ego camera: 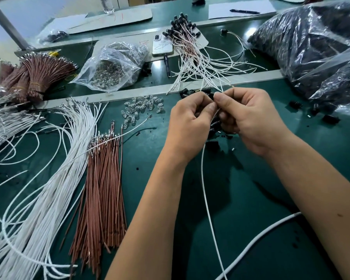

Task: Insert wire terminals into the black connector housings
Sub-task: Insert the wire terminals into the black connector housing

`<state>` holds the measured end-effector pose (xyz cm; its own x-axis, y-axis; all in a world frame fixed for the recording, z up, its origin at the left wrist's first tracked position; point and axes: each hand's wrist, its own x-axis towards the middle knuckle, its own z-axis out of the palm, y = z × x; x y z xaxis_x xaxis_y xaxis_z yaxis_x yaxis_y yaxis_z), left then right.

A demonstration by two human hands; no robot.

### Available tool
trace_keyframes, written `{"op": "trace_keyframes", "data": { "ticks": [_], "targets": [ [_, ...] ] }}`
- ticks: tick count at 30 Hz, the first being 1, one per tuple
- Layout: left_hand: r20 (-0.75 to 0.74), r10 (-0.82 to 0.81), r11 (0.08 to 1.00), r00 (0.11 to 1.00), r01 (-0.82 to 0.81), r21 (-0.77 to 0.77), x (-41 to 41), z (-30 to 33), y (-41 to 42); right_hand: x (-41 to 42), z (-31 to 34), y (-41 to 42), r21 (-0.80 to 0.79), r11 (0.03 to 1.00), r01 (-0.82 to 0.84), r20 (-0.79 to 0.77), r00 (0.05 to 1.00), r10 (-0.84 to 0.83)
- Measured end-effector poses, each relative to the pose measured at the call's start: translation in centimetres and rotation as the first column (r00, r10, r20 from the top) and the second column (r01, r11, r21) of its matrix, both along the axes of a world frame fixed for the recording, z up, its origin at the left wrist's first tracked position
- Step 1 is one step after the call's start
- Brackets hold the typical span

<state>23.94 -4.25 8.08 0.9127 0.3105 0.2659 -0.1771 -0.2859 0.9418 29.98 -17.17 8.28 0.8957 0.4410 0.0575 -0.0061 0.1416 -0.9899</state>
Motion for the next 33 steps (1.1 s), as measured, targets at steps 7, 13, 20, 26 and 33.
{"op": "trace_keyframes", "data": {
  "ticks": [7,13,20,26,33],
  "targets": [
    [-0.005,0.013,1.0,1.0,-0.013,-0.027,-0.04,-0.15,-0.14,0.26,0.0,-0.11,0.009,1.0,-0.005,-0.09,0.996,0.006],
    [-0.017,-0.017,0.997,1.0,0.016,-0.076,-0.05,-0.24,-0.17,0.56,0.06,-0.31,0.087,0.996,-0.026,-0.142,0.989,0.038],
    [0.056,-0.054,0.982,0.997,0.064,-0.176,-0.27,0.01,-0.23,0.45,0.11,-0.16,0.163,0.984,-0.064,-0.1,0.992,0.081],
    [0.07,-0.166,0.959,0.984,0.177,-0.223,-0.45,0.06,-0.26,0.45,0.13,-0.51,0.12,0.992,-0.035,0.093,0.995,0.024],
    [0.082,-0.178,0.954,0.981,0.193,-0.228,-0.61,0.24,-0.09,0.29,0.31,-0.57,0.054,0.999,0.0,0.198,0.98,-0.011]
  ]
}}
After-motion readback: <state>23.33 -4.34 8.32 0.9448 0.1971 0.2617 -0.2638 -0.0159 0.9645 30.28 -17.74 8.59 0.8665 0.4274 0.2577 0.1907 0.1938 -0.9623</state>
